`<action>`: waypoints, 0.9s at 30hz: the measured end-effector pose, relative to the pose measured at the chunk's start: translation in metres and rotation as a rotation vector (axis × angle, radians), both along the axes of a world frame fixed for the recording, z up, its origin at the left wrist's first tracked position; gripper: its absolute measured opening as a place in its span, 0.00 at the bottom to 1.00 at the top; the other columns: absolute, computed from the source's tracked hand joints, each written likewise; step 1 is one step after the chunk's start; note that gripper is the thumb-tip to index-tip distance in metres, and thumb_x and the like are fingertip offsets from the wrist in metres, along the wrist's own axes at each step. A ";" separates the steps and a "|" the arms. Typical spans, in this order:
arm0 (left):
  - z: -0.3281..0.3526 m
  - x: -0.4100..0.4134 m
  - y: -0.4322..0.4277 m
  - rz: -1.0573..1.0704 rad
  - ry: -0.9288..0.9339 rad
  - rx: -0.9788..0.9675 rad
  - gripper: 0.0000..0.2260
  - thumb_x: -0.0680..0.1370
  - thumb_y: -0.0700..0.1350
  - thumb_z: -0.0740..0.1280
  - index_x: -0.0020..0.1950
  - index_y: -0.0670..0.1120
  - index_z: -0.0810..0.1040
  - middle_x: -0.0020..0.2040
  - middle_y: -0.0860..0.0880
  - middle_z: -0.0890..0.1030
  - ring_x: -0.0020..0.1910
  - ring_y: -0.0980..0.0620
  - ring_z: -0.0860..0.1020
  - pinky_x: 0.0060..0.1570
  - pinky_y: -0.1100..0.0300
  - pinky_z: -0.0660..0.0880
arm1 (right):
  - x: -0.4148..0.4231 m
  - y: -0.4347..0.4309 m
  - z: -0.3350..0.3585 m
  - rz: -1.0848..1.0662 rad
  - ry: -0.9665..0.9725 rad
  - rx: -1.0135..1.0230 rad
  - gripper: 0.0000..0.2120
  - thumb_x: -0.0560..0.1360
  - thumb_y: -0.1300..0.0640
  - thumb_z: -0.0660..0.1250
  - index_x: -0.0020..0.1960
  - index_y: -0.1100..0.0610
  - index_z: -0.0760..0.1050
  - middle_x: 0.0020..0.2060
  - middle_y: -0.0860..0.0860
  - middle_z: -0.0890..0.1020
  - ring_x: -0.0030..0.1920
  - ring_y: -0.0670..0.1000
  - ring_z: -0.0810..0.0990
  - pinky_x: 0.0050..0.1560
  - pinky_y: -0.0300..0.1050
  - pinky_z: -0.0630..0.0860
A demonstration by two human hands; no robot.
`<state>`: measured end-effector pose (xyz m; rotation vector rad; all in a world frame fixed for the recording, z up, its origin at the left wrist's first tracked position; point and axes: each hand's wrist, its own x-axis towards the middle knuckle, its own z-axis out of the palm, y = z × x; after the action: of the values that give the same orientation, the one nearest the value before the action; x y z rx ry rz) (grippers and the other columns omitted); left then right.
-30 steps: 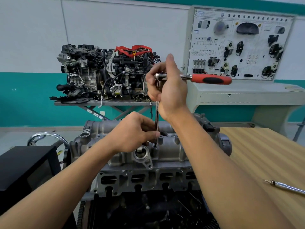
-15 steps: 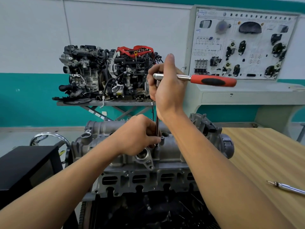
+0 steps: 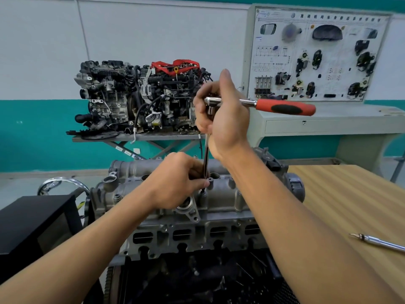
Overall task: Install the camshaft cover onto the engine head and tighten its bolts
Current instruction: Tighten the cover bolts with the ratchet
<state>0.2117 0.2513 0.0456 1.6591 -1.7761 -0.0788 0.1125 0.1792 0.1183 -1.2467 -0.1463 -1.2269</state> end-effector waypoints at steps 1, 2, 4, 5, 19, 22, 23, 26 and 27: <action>0.002 0.000 -0.002 0.009 0.033 -0.011 0.03 0.75 0.42 0.75 0.48 0.45 0.86 0.41 0.53 0.87 0.39 0.63 0.84 0.46 0.62 0.81 | 0.000 -0.003 0.006 0.003 0.006 0.021 0.24 0.85 0.50 0.51 0.36 0.60 0.73 0.26 0.54 0.71 0.19 0.46 0.62 0.23 0.36 0.55; 0.006 -0.001 -0.005 0.031 0.062 -0.040 0.05 0.75 0.42 0.75 0.50 0.44 0.86 0.43 0.53 0.87 0.40 0.62 0.84 0.47 0.62 0.82 | 0.002 -0.006 0.014 -0.001 0.010 0.044 0.24 0.86 0.51 0.51 0.36 0.60 0.73 0.26 0.54 0.71 0.19 0.46 0.61 0.23 0.36 0.54; 0.019 -0.002 -0.012 0.088 0.101 -0.087 0.08 0.75 0.43 0.75 0.53 0.42 0.85 0.44 0.51 0.87 0.40 0.60 0.85 0.48 0.61 0.82 | 0.003 -0.012 0.033 -0.032 0.017 0.059 0.24 0.86 0.51 0.51 0.37 0.61 0.72 0.27 0.54 0.72 0.20 0.46 0.60 0.23 0.37 0.53; 0.028 -0.003 -0.016 0.092 0.124 -0.071 0.08 0.75 0.43 0.75 0.52 0.42 0.85 0.43 0.50 0.87 0.41 0.58 0.85 0.48 0.58 0.83 | 0.003 -0.015 0.042 -0.047 0.024 0.049 0.24 0.86 0.51 0.51 0.37 0.61 0.73 0.28 0.54 0.72 0.20 0.46 0.60 0.23 0.37 0.53; 0.031 -0.051 -0.070 -0.150 -0.145 0.235 0.04 0.74 0.44 0.77 0.41 0.48 0.84 0.36 0.51 0.86 0.36 0.53 0.84 0.44 0.58 0.79 | -0.065 -0.069 0.003 0.063 -0.017 0.157 0.27 0.85 0.49 0.50 0.33 0.58 0.73 0.25 0.51 0.71 0.18 0.45 0.57 0.22 0.35 0.51; 0.028 -0.050 -0.070 -0.173 -0.100 0.229 0.06 0.73 0.44 0.77 0.39 0.51 0.83 0.36 0.53 0.86 0.35 0.58 0.83 0.43 0.61 0.79 | -0.065 -0.071 0.002 0.082 -0.010 0.129 0.28 0.85 0.49 0.50 0.31 0.57 0.75 0.25 0.51 0.71 0.18 0.45 0.58 0.21 0.34 0.54; 0.028 -0.050 -0.070 -0.174 -0.095 0.225 0.06 0.73 0.44 0.77 0.39 0.50 0.83 0.36 0.52 0.86 0.35 0.57 0.84 0.43 0.61 0.80 | -0.064 -0.071 0.002 0.092 -0.001 0.123 0.28 0.85 0.49 0.50 0.32 0.57 0.74 0.25 0.51 0.71 0.18 0.45 0.58 0.20 0.34 0.55; 0.024 -0.048 -0.069 -0.161 -0.084 0.201 0.05 0.73 0.44 0.78 0.41 0.44 0.84 0.37 0.50 0.87 0.37 0.53 0.85 0.45 0.55 0.81 | -0.060 -0.074 0.003 0.195 0.030 0.111 0.27 0.85 0.49 0.50 0.33 0.58 0.75 0.25 0.52 0.72 0.18 0.45 0.59 0.21 0.33 0.54; 0.023 -0.048 -0.069 -0.157 -0.072 0.194 0.05 0.72 0.44 0.78 0.42 0.43 0.84 0.37 0.50 0.87 0.38 0.52 0.85 0.46 0.53 0.81 | -0.059 -0.075 0.003 0.264 0.048 0.108 0.28 0.84 0.49 0.50 0.33 0.58 0.77 0.25 0.52 0.72 0.18 0.44 0.60 0.21 0.33 0.54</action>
<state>0.1636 0.1825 0.0683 1.6706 -2.0056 -0.2724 0.0533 0.1042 0.1217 -1.1229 -0.2003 -0.9643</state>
